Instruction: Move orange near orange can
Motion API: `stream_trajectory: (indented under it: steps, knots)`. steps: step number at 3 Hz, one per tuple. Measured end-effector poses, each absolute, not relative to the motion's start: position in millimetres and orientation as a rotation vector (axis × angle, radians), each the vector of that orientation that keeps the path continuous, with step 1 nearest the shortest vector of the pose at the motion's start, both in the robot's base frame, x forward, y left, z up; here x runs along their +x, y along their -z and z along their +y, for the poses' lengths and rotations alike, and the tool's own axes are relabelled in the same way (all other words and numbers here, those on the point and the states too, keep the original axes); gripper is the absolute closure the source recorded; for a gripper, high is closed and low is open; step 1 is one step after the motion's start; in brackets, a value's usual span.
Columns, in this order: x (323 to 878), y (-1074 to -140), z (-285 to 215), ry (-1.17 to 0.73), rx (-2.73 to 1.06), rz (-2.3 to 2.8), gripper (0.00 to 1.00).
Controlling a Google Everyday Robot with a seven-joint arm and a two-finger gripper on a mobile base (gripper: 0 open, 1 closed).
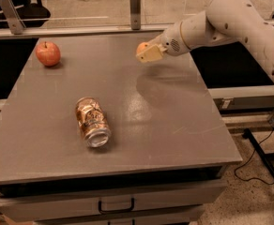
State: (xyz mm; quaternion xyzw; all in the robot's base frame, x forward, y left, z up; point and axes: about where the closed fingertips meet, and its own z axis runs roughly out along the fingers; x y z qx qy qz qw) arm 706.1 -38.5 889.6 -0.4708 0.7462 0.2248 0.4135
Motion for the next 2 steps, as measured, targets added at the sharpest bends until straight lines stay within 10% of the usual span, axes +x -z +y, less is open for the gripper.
stream_trajectory:
  steps: [2]
  knots:
    - [621,-894,22,-0.734,-1.559,1.667,1.00]
